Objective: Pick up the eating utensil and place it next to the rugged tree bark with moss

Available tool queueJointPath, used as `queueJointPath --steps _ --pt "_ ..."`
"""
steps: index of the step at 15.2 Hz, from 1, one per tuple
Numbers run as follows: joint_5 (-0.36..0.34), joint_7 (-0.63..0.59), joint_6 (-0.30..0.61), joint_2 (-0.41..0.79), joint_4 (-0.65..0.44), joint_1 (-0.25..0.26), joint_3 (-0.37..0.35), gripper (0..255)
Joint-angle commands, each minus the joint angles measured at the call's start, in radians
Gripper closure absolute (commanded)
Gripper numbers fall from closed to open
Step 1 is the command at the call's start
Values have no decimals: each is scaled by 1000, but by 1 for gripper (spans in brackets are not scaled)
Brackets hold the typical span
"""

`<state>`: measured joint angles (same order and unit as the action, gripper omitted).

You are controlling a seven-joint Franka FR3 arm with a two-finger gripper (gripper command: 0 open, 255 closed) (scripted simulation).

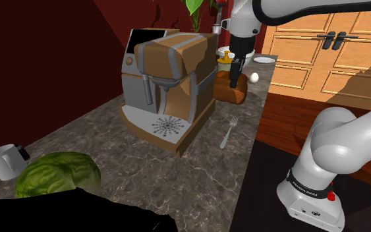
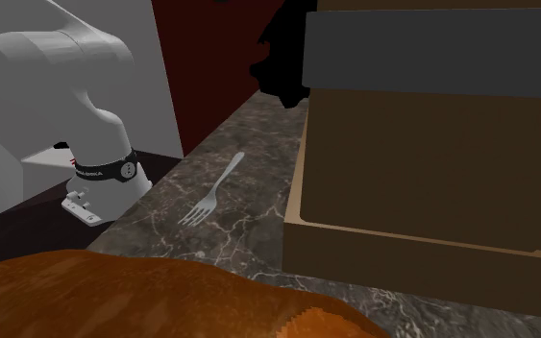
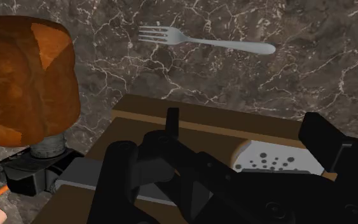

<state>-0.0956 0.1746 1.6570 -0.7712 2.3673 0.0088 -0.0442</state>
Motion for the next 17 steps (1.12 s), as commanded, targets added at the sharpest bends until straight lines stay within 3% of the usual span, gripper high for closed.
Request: queueJointPath --steps 1,9,17 --pt "0 0 0 0 0 0 0 0" --pt "-123 546 217 -36 257 124 222 0" --pt "-280 1102 467 94 387 224 486 0"
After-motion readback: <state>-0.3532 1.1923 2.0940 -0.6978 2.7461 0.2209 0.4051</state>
